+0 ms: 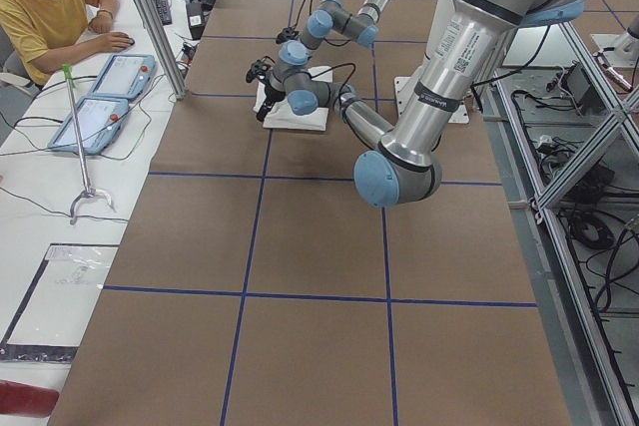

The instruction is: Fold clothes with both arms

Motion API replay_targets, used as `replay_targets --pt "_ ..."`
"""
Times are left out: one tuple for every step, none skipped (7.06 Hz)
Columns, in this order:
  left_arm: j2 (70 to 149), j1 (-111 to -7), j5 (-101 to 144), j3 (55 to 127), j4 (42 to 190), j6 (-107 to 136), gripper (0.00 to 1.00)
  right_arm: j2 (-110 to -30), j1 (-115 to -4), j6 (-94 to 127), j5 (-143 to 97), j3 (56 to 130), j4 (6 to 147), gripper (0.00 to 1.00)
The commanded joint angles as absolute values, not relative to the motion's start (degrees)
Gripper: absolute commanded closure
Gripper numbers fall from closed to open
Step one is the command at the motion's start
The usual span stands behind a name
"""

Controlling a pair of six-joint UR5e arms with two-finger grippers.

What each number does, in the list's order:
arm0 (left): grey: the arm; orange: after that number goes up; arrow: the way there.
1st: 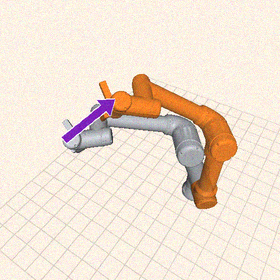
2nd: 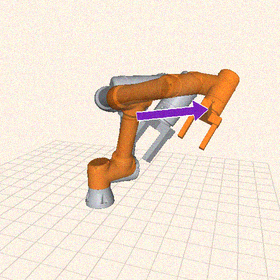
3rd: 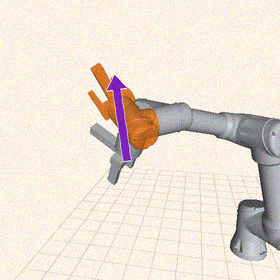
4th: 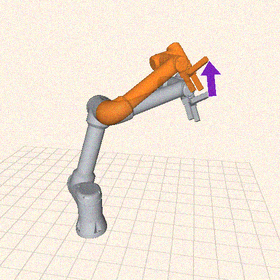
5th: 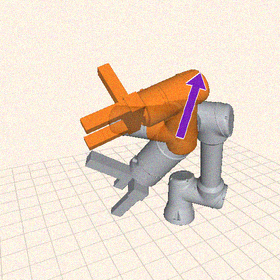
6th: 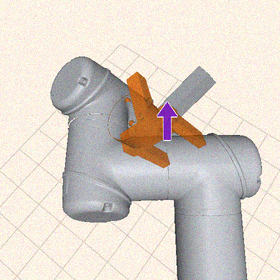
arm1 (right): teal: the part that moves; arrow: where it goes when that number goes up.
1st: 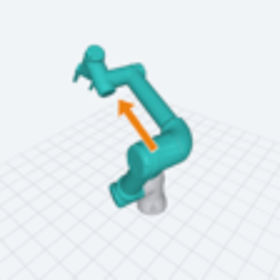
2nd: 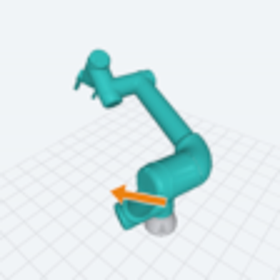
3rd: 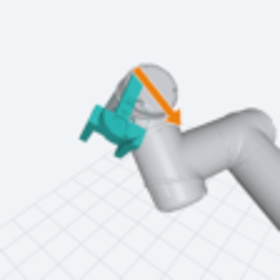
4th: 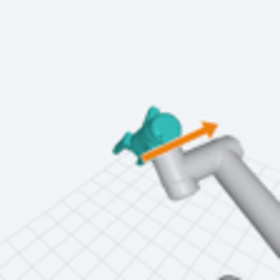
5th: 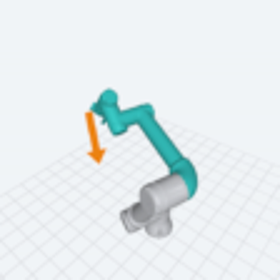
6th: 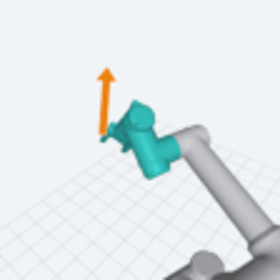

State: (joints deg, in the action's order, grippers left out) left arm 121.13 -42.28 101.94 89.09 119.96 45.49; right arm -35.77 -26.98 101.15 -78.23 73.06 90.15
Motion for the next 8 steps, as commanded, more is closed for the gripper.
replay_targets --pt "121.03 -42.36 102.04 89.12 119.97 45.7 0.0 -33.92 -27.16 95.67 -76.56 65.75 87.8 0.0" --pt "121.03 -42.28 102.04 89.12 120.06 45.96 0.0 -34.01 -28.64 93.1 -76.55 63.13 87.89 0.0" --pt "121.03 -42.28 102.04 89.12 120.06 45.97 0.0 -34.1 -30.83 89.77 -76.55 62.15 87.89 0.0" --pt "121.03 -42.28 102.04 89.12 120.06 46.14 0.0 -34.62 -33.46 86.78 -76.64 61.44 87.89 0.0" --pt "121.03 -42.1 102.04 89.12 120.15 46.58 0.0 -34.72 -35.84 83.44 -77.25 61.44 87.8 0.0" --pt "121.46 -41.58 102.04 88.86 120.15 51.19 0.0 -34.72 -37.86 80.54 -82.22 62.65 87.37 0.0" --pt "121.55 -39.48 101.61 88.68 119.8 54.63 0.0 -35.93 -39.01 77.55 -87.22 67.54 87.28 0.0" --pt "121.81 -36.24 100.21 87.99 119.71 57.54 0.0 -39.78 -39.37 76.65 -89.36 73.5 87.19 0.0"
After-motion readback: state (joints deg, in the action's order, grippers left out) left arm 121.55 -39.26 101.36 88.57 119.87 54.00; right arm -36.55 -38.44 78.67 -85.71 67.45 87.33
